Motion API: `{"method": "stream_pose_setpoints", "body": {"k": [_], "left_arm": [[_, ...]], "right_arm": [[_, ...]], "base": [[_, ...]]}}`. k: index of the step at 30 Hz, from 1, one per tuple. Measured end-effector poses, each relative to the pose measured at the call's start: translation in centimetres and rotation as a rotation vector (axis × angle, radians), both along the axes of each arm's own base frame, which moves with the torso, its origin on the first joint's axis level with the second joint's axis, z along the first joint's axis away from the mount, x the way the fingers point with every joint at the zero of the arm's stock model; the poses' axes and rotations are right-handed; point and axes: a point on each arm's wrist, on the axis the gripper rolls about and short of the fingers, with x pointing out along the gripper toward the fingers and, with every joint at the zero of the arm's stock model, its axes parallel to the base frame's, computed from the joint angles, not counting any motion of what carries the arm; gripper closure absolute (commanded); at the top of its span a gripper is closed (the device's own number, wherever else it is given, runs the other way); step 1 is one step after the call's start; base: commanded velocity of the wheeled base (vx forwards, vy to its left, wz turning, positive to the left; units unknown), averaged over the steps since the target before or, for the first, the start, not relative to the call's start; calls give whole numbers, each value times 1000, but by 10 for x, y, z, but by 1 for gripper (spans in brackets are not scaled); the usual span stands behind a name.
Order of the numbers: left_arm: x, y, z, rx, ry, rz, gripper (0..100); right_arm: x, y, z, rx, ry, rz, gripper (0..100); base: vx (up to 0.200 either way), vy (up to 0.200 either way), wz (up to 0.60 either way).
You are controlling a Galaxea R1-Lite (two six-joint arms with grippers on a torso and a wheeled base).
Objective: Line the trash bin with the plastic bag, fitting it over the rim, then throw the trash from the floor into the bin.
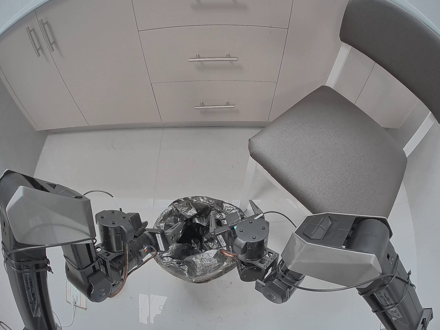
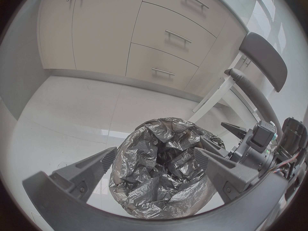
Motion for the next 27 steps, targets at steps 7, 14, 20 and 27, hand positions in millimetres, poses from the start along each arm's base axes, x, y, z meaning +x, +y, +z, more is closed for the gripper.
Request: {"method": "stream_pose_setpoints", "body": {"k": [7,14,20,27], "left_arm": [[0,0,0,0,-1,0,0],[0,0,-1,1,1,0,0],[0,0,-2,3,4,-1,0],[0,0,-2,10,1,19,0]], "right_arm": [[10,-9,-11,-14,14,-31,0],[22,-23,-14,-17,18,-71,0],[27,-28,-14,-17,18,-87,0],[33,-36,-16,-21,22,-111,0]], "base": [[0,0,0],[0,0,0],[0,0,0],[0,0,0]]}}
